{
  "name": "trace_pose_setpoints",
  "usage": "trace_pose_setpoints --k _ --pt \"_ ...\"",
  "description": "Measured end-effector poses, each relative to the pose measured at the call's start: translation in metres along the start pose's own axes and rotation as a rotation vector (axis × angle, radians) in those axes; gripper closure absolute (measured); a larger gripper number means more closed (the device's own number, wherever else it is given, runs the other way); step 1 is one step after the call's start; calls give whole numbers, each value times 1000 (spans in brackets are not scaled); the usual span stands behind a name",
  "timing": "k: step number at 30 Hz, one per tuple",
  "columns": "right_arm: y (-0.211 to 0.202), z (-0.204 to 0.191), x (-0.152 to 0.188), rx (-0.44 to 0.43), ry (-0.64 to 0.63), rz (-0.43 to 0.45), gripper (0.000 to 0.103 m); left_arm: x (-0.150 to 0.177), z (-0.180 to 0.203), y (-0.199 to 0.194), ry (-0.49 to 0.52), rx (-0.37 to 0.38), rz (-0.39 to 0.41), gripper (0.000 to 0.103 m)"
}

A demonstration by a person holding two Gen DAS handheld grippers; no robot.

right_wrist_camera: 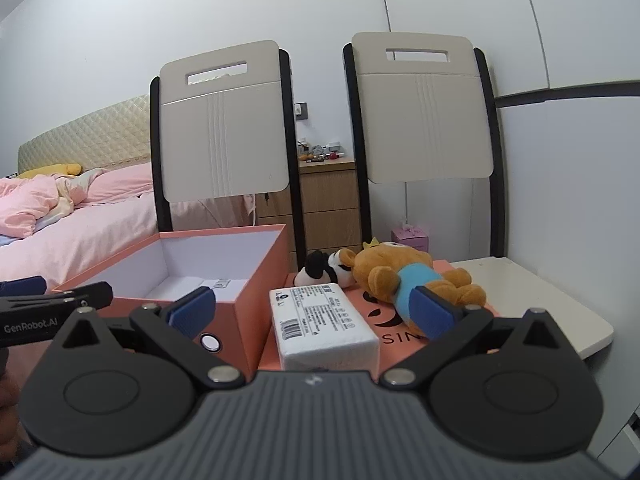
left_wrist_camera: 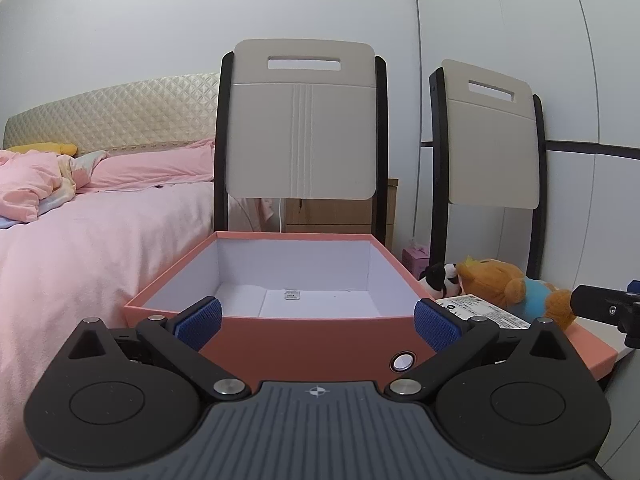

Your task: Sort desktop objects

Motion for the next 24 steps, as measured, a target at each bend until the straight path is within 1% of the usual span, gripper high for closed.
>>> trace_pose_setpoints --k 3,7,12,18,24 --pt "0 1 1 -9 1 -7 0 1 1 0 3 -5 -1 0" --pt "5 -2 -1 7 -34 -21 0 0 -11 -2 -43 2 -4 0" --pt "0 -5 1 10 -53 3 0 4 -6 -2 -18 -6 -6 0" --pt "-3 -2 2 28 -40 6 0 0 -6 -2 -25 -5 -7 0" --pt "-6 -1 2 49 -34 13 0 3 -7 -6 -29 -2 2 0"
Point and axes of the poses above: each gripper's, at about its wrist camera, not at the fingertips, and y roughly the way its jaws point, z to its right, x to its underside, the point moved 6 cm from there along y, roughly the way its jaws point, and after that the axes turned 10 degrees about z, right-handed, at the moved point
